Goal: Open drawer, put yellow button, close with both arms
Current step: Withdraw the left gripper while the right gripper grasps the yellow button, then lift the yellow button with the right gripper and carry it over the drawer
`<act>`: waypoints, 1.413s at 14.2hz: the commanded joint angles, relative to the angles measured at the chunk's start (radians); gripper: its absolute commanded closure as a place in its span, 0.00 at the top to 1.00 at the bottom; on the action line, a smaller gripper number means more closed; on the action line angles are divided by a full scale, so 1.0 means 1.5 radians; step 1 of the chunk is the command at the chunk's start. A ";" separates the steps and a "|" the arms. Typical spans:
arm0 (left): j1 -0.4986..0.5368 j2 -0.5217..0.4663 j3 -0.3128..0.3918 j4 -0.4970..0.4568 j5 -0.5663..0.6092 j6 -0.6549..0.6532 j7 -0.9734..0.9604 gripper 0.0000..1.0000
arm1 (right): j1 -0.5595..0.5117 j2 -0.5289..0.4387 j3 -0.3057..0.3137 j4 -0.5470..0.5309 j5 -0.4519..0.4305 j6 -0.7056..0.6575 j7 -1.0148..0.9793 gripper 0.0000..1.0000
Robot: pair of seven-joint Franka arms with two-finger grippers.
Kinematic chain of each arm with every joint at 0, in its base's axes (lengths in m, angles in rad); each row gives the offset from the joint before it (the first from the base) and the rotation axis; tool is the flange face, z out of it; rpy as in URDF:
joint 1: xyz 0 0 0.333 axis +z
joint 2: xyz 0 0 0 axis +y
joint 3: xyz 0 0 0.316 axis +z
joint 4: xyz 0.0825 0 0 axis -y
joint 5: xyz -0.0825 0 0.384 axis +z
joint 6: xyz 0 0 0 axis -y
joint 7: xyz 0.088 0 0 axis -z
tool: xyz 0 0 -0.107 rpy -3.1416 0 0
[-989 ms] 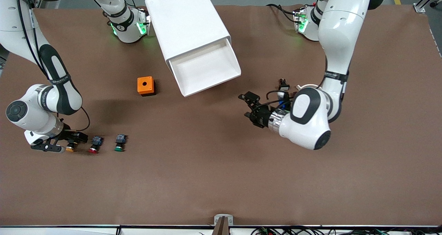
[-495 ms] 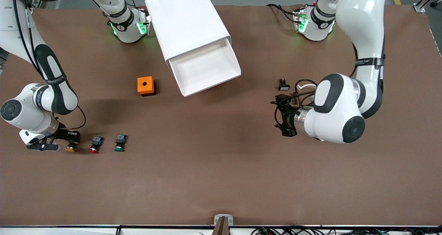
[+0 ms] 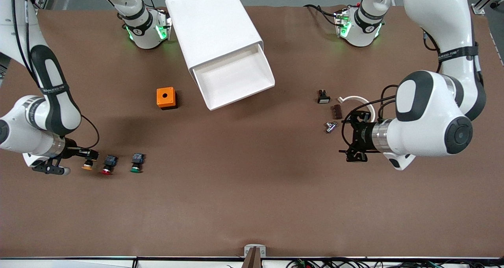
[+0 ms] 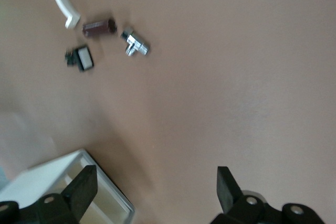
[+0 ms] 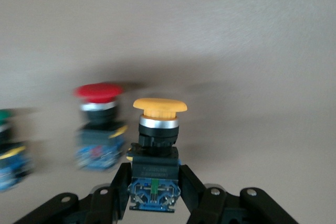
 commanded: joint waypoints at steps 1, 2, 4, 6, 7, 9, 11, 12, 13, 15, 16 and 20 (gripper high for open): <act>-0.011 -0.033 0.000 -0.006 0.060 -0.005 0.075 1.00 | 0.052 -0.092 0.000 0.016 0.012 -0.133 0.115 0.00; -0.009 -0.038 -0.003 -0.007 0.067 -0.007 0.102 1.00 | 0.077 -0.124 0.000 0.024 0.012 -0.182 0.172 0.00; -0.009 -0.063 -0.003 -0.008 0.075 -0.020 0.143 1.00 | 0.139 -0.184 0.000 0.027 0.013 -0.246 0.290 0.00; -0.009 -0.089 -0.004 -0.012 0.080 -0.053 0.256 1.00 | 0.202 -0.229 0.001 0.026 0.020 -0.285 0.407 0.00; -0.010 -0.092 -0.003 -0.012 0.080 -0.078 0.319 1.00 | 0.233 -0.244 0.000 0.026 0.029 -0.296 0.463 0.00; -0.012 -0.107 -0.005 -0.014 0.098 -0.095 0.389 1.00 | 0.297 -0.268 0.000 0.026 0.035 -0.307 0.582 0.00; -0.011 -0.117 -0.019 -0.020 0.102 -0.101 0.466 1.00 | 0.375 -0.277 0.000 0.028 0.034 -0.306 0.710 0.00; -0.012 -0.122 -0.020 -0.023 0.102 -0.102 0.509 1.00 | 0.414 -0.278 0.000 0.033 0.034 -0.302 0.773 0.00; -0.013 -0.123 -0.025 -0.023 0.102 -0.102 0.525 1.00 | 0.448 -0.277 0.000 0.036 0.032 -0.298 0.826 0.00; -0.012 -0.122 -0.046 -0.026 0.108 -0.101 0.536 1.00 | 0.508 -0.275 -0.001 0.038 0.025 -0.290 0.917 0.00; -0.014 -0.122 -0.063 -0.027 0.129 -0.099 0.554 1.00 | 0.535 -0.275 -0.001 0.037 0.025 -0.285 0.971 0.00; -0.015 -0.121 -0.145 -0.088 0.161 -0.003 0.589 1.00 | 0.636 -0.271 -0.001 0.037 -0.011 -0.250 1.154 0.00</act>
